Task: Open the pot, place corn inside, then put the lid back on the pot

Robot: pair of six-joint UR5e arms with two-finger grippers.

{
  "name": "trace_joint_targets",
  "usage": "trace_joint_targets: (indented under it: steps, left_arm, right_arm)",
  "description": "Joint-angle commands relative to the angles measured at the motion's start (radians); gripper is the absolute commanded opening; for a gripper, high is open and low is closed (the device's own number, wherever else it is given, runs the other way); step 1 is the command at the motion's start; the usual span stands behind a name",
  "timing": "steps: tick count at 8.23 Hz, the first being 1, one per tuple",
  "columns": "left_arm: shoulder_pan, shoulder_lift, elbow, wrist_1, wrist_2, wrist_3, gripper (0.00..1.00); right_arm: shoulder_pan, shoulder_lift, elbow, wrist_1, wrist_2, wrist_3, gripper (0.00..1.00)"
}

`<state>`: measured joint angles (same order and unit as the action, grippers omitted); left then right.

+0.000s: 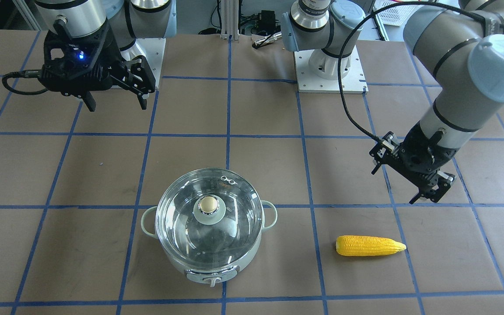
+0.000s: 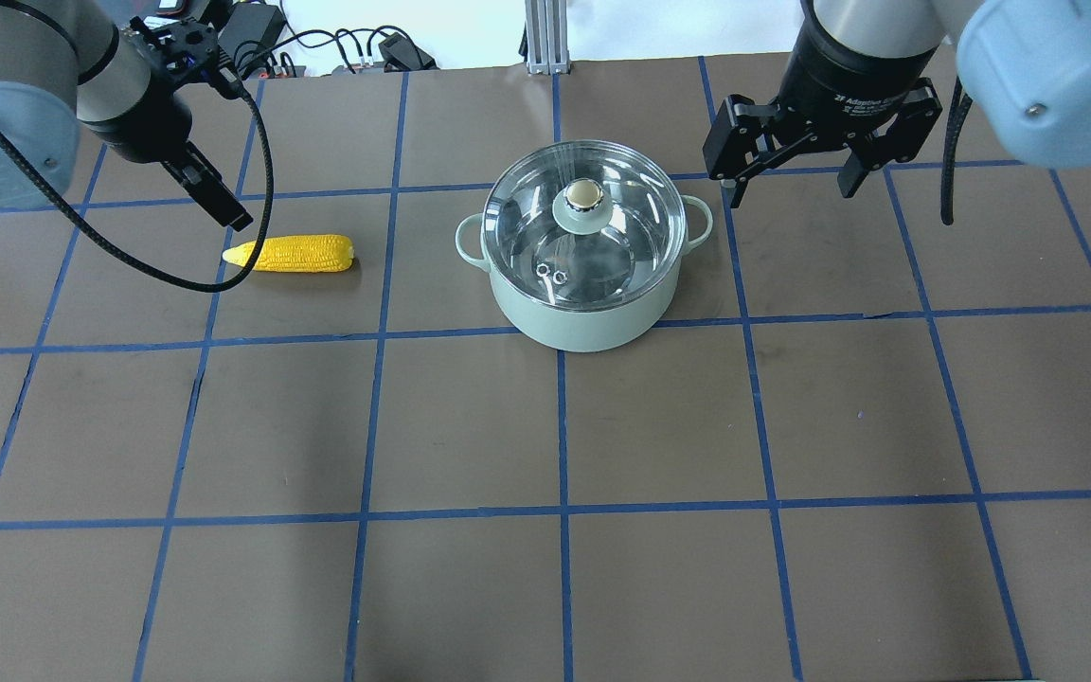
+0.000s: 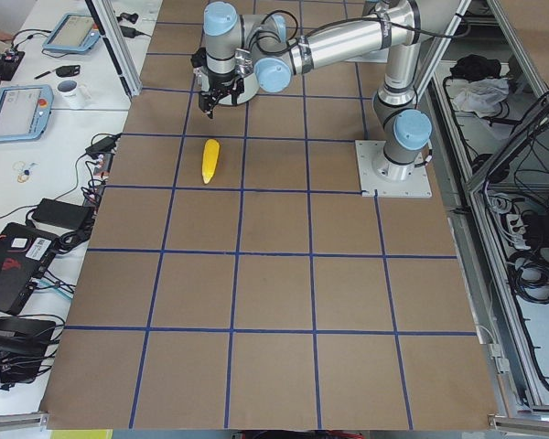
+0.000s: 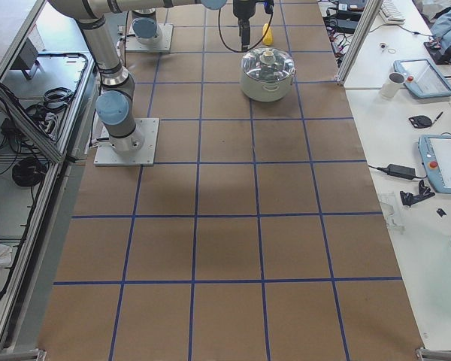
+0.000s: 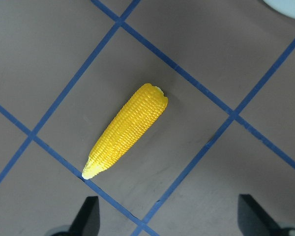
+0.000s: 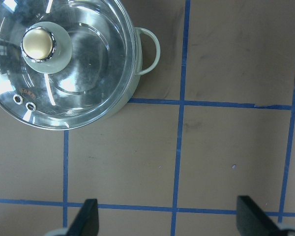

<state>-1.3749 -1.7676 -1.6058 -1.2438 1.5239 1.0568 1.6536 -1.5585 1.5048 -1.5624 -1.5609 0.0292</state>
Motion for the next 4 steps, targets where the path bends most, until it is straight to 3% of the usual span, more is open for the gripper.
trace_joint_targets:
  steps: [1,4]
  left_arm:
    - [0.000,-0.085,-0.002,0.099,-0.004,0.179,1.00]
    - [0.017,-0.154,-0.002,0.141,-0.005,0.307,1.00]
  right_arm:
    - [0.000,0.000,0.000,-0.001,0.002,0.000,1.00]
    - [-0.002,0.005,0.000,-0.010,0.004,-0.002,1.00]
